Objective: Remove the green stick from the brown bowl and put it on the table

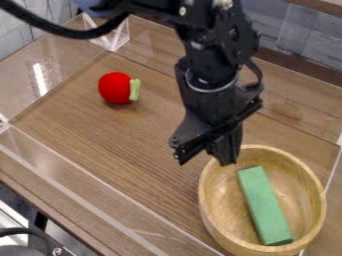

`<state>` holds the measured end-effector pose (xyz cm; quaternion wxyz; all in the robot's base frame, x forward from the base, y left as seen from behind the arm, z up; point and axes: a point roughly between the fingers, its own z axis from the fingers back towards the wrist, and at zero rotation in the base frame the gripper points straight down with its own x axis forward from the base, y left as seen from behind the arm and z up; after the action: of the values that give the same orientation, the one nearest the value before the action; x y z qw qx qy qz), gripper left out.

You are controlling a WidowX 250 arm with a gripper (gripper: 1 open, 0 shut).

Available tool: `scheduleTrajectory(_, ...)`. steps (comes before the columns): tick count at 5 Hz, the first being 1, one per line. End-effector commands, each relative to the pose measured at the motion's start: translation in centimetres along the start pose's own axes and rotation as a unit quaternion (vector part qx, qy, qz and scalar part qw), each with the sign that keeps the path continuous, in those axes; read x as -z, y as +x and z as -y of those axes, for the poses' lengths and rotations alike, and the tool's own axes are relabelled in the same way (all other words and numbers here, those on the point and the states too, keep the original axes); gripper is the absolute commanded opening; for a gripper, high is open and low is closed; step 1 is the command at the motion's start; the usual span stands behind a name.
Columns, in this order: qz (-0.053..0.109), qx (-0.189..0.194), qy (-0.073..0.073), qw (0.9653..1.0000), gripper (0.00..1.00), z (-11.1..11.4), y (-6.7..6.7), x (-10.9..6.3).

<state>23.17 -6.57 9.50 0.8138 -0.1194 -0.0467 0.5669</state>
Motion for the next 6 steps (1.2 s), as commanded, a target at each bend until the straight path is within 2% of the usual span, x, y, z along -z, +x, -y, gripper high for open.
scheduleTrajectory(1, 0.006, -0.013, -0.026, 0.9996, 0.00, 1.6, 1.0, -1.4)
scheduleTrajectory(2, 0.009, -0.026, -0.025, 0.9993, 0.00, 2.2, 1.8, -1.4)
scheduleTrajectory(3, 0.009, -0.042, -0.022, 0.9988, 0.00, 2.7, 1.5, -1.4)
scheduleTrajectory(4, 0.013, -0.070, -0.015, 0.9974, 0.00, 3.2, -0.7, -2.0)
scheduleTrajectory(5, 0.024, -0.109, -0.006, 0.9937, 0.00, 3.2, -3.2, -1.3)
scheduleTrajectory(6, 0.018, -0.112, -0.006, 0.9935, 0.00, 2.0, -1.9, -1.2)
